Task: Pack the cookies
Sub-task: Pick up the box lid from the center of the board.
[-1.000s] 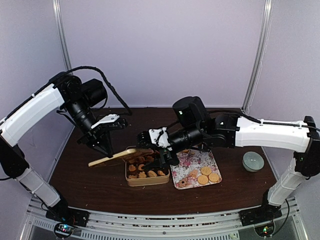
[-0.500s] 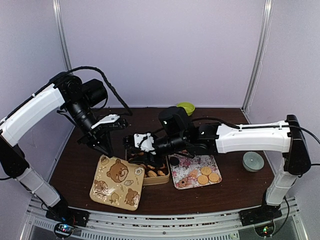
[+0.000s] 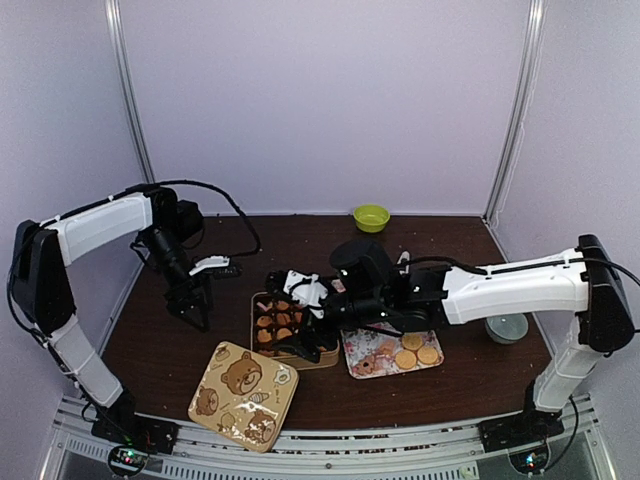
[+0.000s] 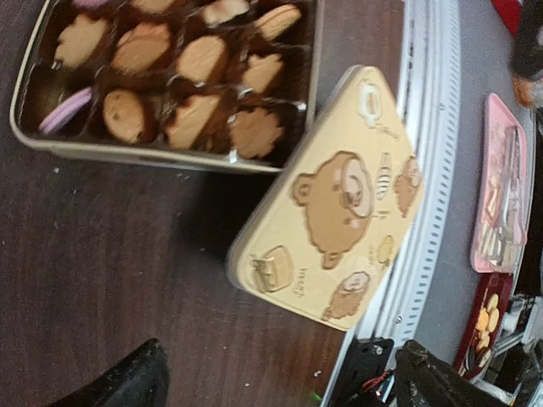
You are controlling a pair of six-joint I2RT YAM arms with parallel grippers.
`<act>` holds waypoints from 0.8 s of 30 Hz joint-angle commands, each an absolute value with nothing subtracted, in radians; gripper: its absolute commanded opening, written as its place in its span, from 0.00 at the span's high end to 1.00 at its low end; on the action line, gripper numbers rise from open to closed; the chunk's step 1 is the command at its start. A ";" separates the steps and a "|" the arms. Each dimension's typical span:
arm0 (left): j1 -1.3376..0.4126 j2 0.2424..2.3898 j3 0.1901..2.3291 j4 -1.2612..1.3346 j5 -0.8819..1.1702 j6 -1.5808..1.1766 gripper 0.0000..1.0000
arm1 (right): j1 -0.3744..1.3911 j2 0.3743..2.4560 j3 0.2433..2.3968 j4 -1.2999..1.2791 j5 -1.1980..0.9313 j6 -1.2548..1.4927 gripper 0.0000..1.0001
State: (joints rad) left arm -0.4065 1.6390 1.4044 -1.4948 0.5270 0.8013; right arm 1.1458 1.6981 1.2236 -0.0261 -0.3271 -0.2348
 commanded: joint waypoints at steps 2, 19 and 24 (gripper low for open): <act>-0.375 1.680 1.303 -1.341 0.535 0.807 0.02 | 1.138 1.536 1.144 0.031 -0.041 0.122 0.00; -0.368 1.582 1.220 -1.190 0.489 0.714 0.02 | 1.245 1.485 0.857 0.075 -0.270 0.716 0.13; -0.370 1.556 1.133 -1.122 0.433 0.753 0.02 | 1.247 1.558 0.878 0.110 -0.279 0.745 0.19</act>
State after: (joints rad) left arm -0.3748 1.5833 1.1973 -1.1969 0.4866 0.7338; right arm 1.2522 1.5105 0.8360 0.1001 -0.2790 0.6888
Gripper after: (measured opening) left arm 0.978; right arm 0.824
